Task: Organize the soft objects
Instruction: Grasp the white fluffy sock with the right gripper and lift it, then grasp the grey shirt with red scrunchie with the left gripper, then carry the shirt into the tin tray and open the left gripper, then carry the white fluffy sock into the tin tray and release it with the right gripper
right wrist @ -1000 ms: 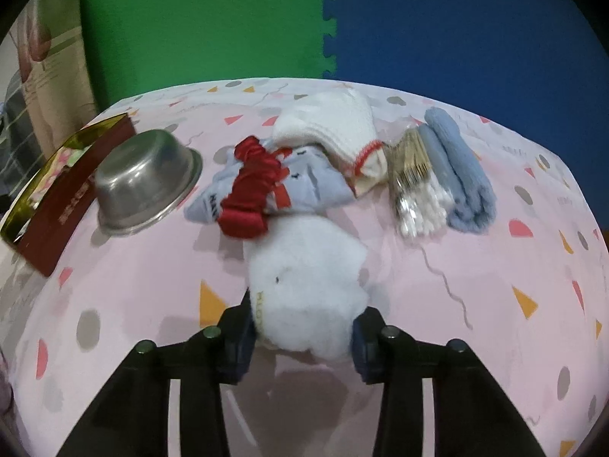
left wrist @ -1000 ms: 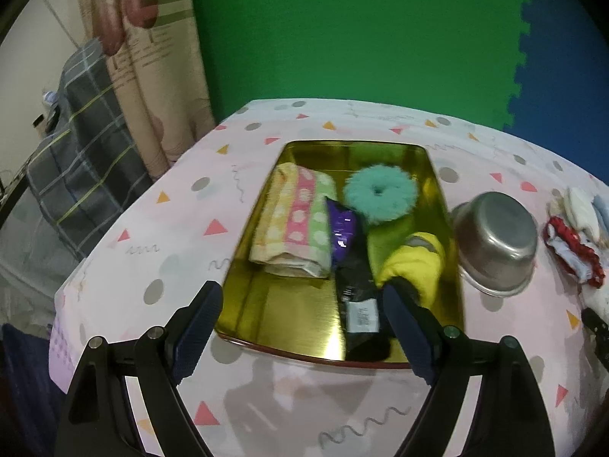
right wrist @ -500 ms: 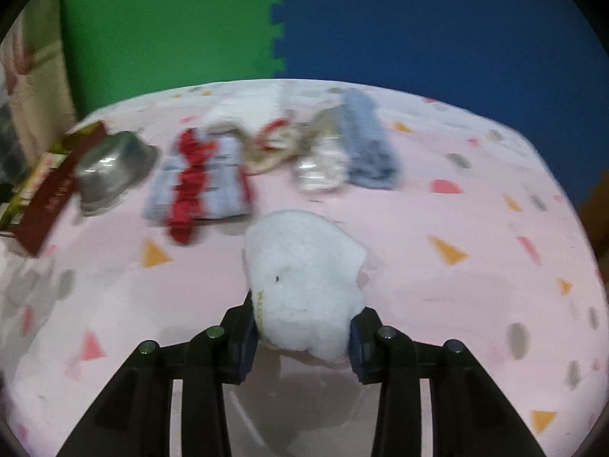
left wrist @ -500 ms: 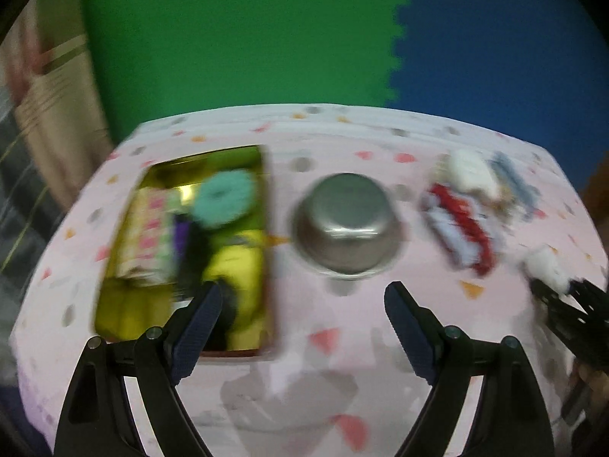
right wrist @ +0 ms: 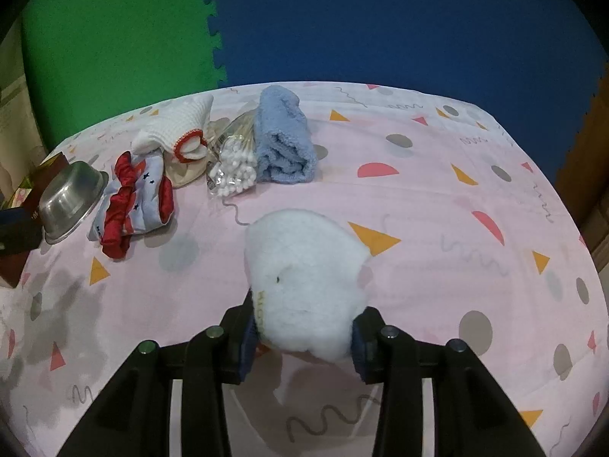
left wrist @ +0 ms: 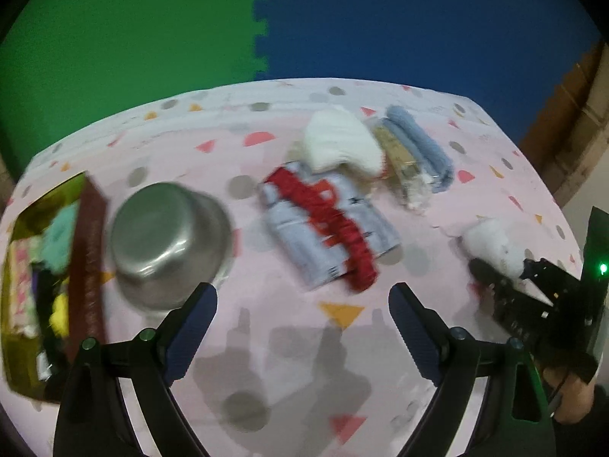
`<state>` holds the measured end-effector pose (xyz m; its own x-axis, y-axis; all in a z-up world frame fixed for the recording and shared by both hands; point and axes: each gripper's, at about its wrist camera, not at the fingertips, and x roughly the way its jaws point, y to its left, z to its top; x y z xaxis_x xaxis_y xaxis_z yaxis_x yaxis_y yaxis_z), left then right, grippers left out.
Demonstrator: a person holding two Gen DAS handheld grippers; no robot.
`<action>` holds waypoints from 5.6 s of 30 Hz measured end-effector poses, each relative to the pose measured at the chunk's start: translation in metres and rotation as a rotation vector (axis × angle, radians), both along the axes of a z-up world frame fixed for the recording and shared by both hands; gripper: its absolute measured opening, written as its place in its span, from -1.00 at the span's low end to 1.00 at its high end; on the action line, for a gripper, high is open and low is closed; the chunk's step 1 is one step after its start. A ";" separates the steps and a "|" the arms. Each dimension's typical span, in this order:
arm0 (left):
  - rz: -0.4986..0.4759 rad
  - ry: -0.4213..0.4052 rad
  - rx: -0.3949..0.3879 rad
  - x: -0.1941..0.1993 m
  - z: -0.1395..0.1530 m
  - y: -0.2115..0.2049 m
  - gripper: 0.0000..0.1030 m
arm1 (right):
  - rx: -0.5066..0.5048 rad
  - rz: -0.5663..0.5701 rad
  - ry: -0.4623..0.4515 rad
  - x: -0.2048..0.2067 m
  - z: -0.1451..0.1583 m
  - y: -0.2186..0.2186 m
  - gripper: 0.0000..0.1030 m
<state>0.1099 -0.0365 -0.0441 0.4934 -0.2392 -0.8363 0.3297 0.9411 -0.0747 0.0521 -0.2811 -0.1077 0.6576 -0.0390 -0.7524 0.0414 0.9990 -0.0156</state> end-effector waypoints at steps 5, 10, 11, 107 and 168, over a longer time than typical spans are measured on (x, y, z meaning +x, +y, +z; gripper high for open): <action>0.004 0.021 -0.016 0.022 -0.014 -0.023 0.74 | -0.003 0.001 0.001 -0.001 0.000 0.000 -0.19; 0.032 0.049 0.004 0.043 -0.030 -0.034 0.74 | 0.004 0.004 0.001 0.001 0.000 -0.001 -0.17; 0.030 0.052 0.003 0.044 -0.032 -0.036 0.74 | 0.004 0.004 0.002 0.000 0.000 0.000 -0.17; 0.482 -0.041 0.200 0.039 0.025 0.253 0.13 | -0.003 0.005 0.014 0.002 0.001 0.003 -0.10; 0.619 -0.118 0.119 -0.061 0.019 0.265 0.44 | -0.067 0.001 0.013 -0.002 0.006 0.022 -0.21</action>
<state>0.0491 0.2285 -0.0255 0.6005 0.2103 -0.7714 -0.2777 0.9596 0.0455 0.0506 -0.2589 -0.1021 0.6476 -0.0889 -0.7568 0.0401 0.9958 -0.0827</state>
